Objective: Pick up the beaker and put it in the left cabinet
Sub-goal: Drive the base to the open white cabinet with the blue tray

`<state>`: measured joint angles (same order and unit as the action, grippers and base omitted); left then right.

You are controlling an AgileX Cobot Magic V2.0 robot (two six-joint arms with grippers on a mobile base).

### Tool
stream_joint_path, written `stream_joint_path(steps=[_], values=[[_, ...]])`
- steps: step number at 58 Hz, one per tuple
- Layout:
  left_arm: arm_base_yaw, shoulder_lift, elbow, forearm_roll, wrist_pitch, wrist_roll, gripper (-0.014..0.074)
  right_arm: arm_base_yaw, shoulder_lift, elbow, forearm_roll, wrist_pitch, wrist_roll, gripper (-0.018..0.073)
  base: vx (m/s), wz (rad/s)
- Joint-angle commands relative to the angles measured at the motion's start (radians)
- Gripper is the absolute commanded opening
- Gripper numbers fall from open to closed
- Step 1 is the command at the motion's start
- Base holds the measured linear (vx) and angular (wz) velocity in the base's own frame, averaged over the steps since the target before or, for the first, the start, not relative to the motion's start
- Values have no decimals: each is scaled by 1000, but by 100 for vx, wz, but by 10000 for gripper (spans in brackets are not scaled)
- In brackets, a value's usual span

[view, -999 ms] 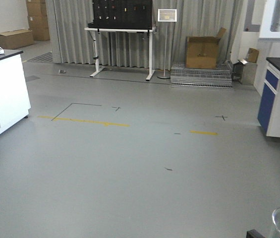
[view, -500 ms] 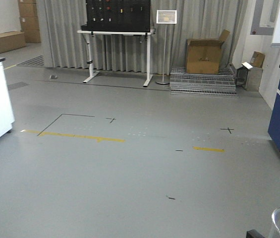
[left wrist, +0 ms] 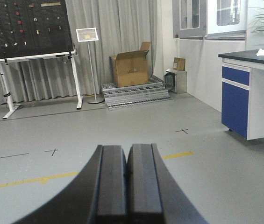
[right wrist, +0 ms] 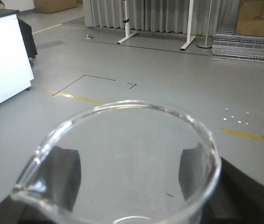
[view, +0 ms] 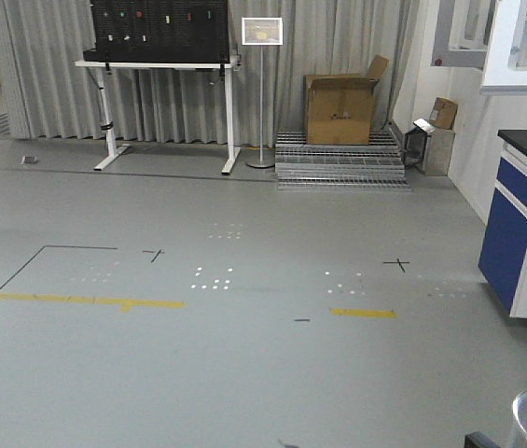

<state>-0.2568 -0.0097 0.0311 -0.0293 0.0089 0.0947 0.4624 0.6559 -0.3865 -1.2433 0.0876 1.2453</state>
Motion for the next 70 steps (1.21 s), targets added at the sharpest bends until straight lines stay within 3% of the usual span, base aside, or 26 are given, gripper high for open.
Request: stream_joint_path(steps=[1, 70], values=[[-3, -19, 16, -7, -84, -4, 1, -3, -3, -30, -18, -19, 2, -4, 70, -8], [-3, -18, 16, -7, -83, -3, 1, -3, -3, -30, -18, -21, 2, -4, 73, -6]])
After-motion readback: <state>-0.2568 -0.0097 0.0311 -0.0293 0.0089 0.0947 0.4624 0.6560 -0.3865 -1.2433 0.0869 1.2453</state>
